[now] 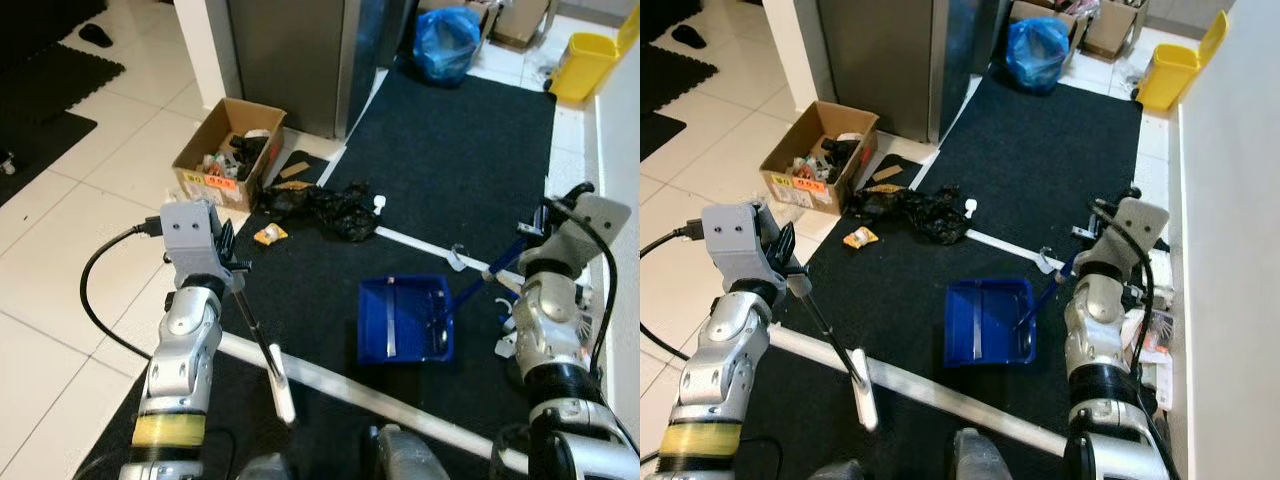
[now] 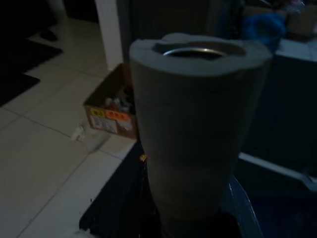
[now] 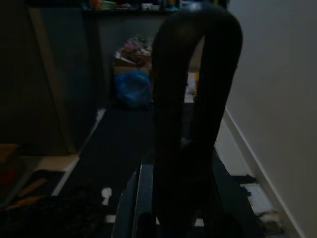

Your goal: Sweep floor

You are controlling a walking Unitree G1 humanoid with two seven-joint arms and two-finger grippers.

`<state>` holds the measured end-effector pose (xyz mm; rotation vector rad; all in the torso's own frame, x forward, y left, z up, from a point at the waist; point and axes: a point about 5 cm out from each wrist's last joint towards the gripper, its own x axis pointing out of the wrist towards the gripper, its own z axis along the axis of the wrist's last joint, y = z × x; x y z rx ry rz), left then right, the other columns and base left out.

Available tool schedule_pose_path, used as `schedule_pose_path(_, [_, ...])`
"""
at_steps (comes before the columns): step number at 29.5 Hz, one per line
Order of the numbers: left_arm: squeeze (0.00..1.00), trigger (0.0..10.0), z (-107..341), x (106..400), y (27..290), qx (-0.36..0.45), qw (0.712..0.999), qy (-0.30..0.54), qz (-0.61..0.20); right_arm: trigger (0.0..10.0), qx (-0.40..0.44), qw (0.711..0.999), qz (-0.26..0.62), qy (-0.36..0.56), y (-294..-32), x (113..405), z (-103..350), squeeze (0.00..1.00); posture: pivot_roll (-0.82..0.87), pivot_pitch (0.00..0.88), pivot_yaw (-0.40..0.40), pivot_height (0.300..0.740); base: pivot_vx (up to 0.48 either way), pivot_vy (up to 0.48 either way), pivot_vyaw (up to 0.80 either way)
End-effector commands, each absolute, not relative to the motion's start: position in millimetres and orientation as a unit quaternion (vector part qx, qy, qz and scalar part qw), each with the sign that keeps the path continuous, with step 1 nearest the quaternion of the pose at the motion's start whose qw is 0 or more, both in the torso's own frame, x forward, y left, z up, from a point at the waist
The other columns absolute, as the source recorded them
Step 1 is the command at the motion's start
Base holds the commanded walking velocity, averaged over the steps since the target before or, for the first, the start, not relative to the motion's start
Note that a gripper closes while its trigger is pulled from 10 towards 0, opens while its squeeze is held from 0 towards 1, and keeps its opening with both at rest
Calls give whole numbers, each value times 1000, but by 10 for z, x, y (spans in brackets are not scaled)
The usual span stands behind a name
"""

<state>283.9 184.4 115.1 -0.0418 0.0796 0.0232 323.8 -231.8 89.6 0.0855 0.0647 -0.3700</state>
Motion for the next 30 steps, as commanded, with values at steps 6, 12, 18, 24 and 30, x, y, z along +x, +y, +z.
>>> schedule_pose_path(6, [0,10000,1007,2714,1835,10,998,66,-7,10000,25,983,-174,44,-2244,3142,727,0,111,33,15,694,0,0,0])
schedule_pose_path(12, [0,10000,916,2801,1769,38,997,54,-30,10000,16,984,-170,53,-2186,3133,656,0,116,16,12,694,0,0,0])
schedule_pose_path(18, [0,10000,864,2820,1740,43,997,58,-35,10000,14,984,-168,52,-2172,3134,654,0,111,15,10,694,0,0,0])
schedule_pose_path(24, [0,10000,683,2843,1621,63,994,70,-60,10000,12,985,-166,49,-2172,3142,662,0,98,18,-4,694,0,0,0])
schedule_pose_path(30, [0,10000,399,2651,1572,177,972,90,-123,10000,9,985,-164,46,-2168,3145,663,0,107,39,-6,694,0,0,0])
